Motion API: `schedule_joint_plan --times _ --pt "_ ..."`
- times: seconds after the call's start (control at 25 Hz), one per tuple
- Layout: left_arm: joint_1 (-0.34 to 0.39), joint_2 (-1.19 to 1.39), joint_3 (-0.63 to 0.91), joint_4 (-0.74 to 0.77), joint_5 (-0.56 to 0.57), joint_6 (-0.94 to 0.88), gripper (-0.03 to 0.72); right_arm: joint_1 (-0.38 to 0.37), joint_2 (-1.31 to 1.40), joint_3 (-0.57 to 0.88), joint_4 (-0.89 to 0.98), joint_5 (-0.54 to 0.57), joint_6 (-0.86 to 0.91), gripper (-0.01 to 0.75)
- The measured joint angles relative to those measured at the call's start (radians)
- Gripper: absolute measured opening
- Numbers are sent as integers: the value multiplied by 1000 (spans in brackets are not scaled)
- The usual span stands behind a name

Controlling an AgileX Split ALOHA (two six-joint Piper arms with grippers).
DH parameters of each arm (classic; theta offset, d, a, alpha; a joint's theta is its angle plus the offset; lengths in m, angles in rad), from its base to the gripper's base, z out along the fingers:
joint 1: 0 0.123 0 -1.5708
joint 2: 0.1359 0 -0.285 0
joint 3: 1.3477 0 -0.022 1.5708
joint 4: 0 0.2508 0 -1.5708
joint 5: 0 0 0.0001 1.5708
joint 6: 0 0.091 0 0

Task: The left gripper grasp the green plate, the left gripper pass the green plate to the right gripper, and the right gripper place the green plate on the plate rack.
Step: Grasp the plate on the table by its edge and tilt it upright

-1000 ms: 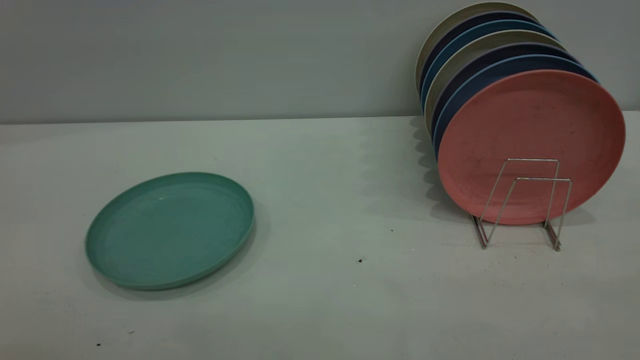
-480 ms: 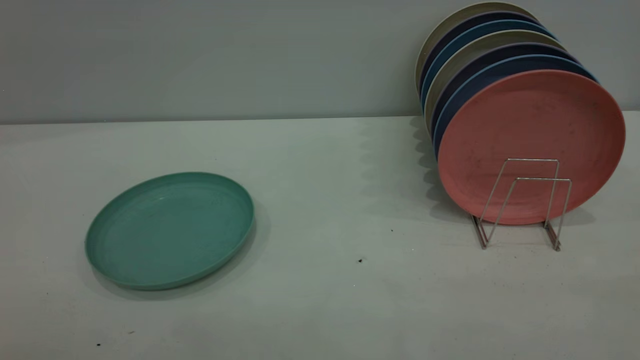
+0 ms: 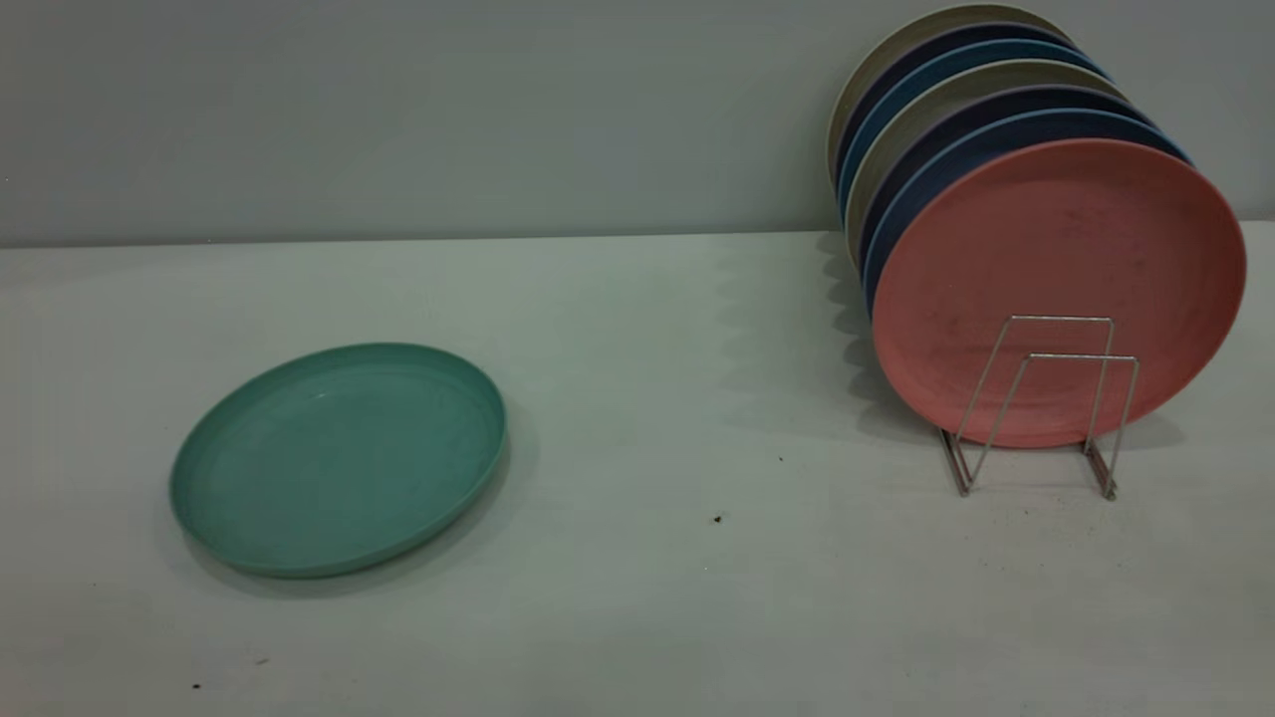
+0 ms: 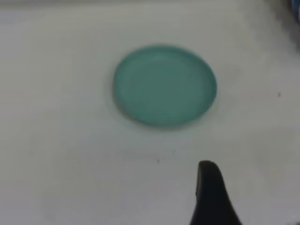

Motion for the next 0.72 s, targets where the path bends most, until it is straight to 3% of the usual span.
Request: schedule_joint_plan --times 0.24,0.48,0.72 --pt "0 323 0 -169 -128 121 482 0 218 -14 207 -61 -158 386" --pt "0 646 0 -512 -256 440 475 0 438 -14 500 -139 -408 386" --pt "0 983 0 -899 -341 825 458 0 670 -14 650 -215 -581 386"
